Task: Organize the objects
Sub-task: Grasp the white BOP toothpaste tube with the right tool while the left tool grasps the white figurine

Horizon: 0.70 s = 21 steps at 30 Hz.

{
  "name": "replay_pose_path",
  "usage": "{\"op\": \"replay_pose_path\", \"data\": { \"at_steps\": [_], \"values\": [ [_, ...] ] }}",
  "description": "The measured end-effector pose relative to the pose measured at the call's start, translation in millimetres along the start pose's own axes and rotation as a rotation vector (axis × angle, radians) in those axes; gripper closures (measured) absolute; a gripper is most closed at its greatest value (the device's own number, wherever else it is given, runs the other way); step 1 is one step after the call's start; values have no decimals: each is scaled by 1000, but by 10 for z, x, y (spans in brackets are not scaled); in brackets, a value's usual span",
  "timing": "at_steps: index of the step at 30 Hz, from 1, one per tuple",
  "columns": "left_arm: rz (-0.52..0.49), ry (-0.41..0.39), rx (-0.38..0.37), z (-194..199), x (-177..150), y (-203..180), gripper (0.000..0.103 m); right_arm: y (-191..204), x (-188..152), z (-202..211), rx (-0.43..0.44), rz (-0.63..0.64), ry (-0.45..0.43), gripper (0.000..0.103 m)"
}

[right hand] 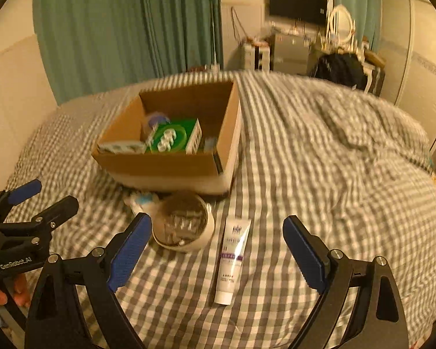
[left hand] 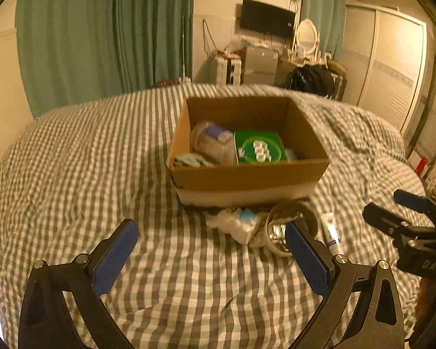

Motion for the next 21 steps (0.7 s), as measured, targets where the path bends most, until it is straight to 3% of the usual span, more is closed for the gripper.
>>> {"op": "replay_pose_path", "data": {
  "at_steps": [4,16,19,21],
  "values": [
    [0,50,25,-279,-114,22,0,-59,-225,-339,30,-31,87,12],
    [-23,216,61,-1060,-371,6,0,-194,-604,-999,70,-78,251,44],
    [-13,254,57,-1198,-427,27,0,-196,-604,-1041,63,-70,251,57],
    [-2,276,56,-1278,-445,35,0,-196,-603,-1039,70,-70,248,74]
  ]
}}
Point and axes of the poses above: each gripper's, at about its wrist camera, not at the fingertips, and z roughly against the way its jaws point, y to its left, x to its top, the point moved 8 cm from there along -z, roughly the way its jaws point, and after that the axes turned 7 degrees about z, right-handed, at the moved point
